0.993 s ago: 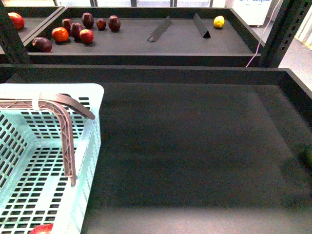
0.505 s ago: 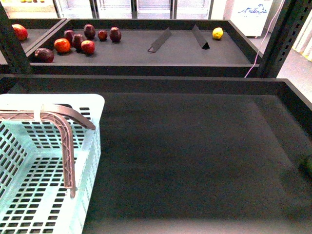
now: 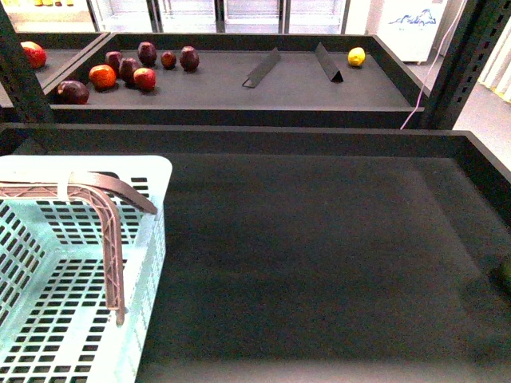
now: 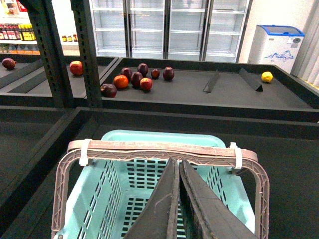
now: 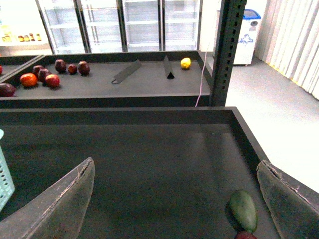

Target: Pick apple with right arm and hold basket with left

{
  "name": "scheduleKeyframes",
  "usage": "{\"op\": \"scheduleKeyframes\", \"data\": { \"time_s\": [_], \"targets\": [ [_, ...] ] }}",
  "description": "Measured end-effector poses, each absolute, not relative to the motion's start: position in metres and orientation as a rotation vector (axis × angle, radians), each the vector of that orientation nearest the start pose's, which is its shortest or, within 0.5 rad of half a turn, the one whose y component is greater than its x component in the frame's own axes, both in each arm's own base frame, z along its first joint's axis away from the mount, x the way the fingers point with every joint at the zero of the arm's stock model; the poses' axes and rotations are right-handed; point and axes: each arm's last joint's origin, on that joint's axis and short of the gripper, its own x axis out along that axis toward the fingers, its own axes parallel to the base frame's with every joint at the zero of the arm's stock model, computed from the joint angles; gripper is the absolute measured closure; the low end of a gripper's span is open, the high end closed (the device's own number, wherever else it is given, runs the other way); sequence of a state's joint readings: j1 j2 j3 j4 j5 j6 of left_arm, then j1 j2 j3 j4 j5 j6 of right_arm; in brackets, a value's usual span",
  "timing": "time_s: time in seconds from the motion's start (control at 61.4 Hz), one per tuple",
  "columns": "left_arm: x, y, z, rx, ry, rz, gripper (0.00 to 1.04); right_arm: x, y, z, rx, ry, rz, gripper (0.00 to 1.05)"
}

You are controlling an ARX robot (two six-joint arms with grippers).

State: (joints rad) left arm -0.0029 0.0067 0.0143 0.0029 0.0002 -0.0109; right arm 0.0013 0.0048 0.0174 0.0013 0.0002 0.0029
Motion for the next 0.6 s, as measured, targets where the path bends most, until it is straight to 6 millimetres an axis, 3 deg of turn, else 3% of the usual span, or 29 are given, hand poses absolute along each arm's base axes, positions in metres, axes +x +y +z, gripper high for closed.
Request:
{"op": "scheduleKeyframes", "data": {
  "time_s": [0.456,0.602],
  "targets": [
    [0.0972,-0.0003,0.1680,-0.011,-0.009,-0.003,1.01,0.0969,0.0001,0.1693,0.003,-0.014,0.001,0.09],
    [0.0972,-0.0003,0.1680,-0.011,-0.009,-0.003,0.76,0.0969,0.0001,0.1692,0.003,-0.014,0.001,0.09]
  ]
}}
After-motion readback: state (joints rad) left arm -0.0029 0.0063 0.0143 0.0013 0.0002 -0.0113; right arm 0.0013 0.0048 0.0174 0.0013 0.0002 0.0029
